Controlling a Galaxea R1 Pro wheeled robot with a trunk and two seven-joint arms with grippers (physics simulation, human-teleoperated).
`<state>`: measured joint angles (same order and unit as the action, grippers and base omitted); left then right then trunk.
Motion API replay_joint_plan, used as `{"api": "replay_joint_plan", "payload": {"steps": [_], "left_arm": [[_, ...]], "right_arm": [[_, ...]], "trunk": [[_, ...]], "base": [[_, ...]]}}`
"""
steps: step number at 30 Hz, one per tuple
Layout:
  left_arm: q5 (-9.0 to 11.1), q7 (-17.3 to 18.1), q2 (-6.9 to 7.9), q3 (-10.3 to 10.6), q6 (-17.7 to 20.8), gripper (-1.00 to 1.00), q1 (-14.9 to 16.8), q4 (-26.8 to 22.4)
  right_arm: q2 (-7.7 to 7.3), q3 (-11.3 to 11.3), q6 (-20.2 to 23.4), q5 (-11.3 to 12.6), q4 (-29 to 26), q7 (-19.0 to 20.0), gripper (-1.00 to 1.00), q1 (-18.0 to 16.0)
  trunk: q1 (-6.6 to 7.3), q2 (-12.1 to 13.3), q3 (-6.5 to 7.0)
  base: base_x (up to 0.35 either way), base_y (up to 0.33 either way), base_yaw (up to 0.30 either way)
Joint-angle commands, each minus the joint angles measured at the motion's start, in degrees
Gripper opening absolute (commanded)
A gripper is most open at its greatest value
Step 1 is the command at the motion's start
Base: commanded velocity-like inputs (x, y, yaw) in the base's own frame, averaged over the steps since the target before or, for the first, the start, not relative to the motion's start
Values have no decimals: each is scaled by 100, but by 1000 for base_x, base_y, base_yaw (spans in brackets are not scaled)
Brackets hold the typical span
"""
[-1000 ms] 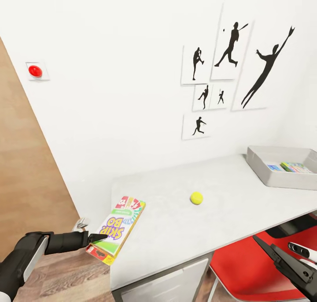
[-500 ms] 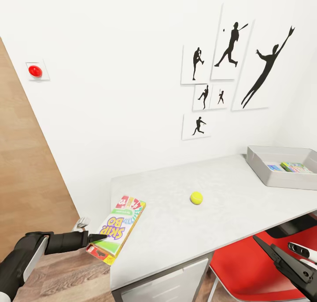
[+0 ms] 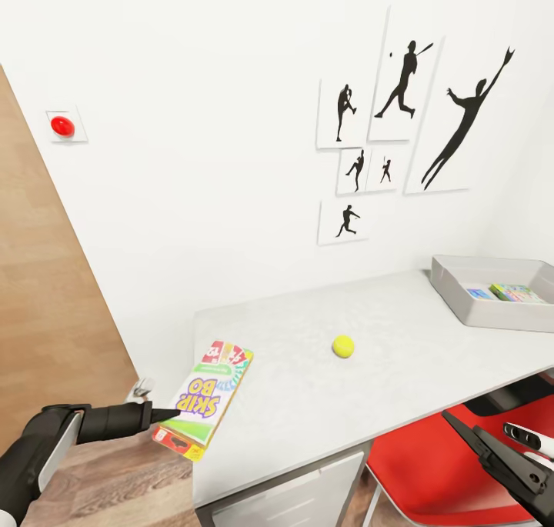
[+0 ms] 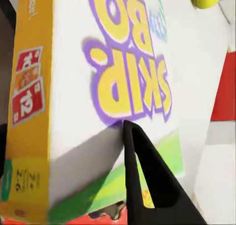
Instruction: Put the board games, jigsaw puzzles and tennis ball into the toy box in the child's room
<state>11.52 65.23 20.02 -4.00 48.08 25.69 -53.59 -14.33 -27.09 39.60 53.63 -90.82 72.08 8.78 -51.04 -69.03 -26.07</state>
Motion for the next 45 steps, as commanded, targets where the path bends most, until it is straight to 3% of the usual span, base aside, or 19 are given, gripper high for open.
{"api": "replay_joint_plan", "payload": {"steps": [1, 6, 19, 34, 38, 45], "left_arm": [[-52, 47, 4, 0, -27, -100, 1, 2], [-88, 613, 24, -4, -34, -100, 4, -6], [-80, 968, 172, -6, -13, -100, 7, -37], [-82, 1743, 327, -9, 34, -100, 7, -143], [-84, 2197, 444, -3, 334, -100, 12, -325], [-81, 2477, 562, 4, 443, -100, 8, -435]], "right_arm": [[-1, 2, 45, 34, -3, -7, 100, 1], [1, 2, 45, 34, -1, -8, 100, 1], [6, 5, 39, 29, 1, -3, 100, 1], [18, 2, 28, 29, 1, -3, 100, 1], [18, 2, 29, 29, 3, -2, 100, 1], [33, 2, 17, 26, 3, -1, 100, 4]], "trunk": [[22, 39, 13], [132, 239, 103], [418, 760, 336], [747, 1362, 606], [835, 1522, 678], [989, 1803, 803]], "base": [[0, 0, 0], [0, 0, 0], [0, 0, 0], [0, 0, 0], [0, 0, 0], [0, 0, 0]]}}
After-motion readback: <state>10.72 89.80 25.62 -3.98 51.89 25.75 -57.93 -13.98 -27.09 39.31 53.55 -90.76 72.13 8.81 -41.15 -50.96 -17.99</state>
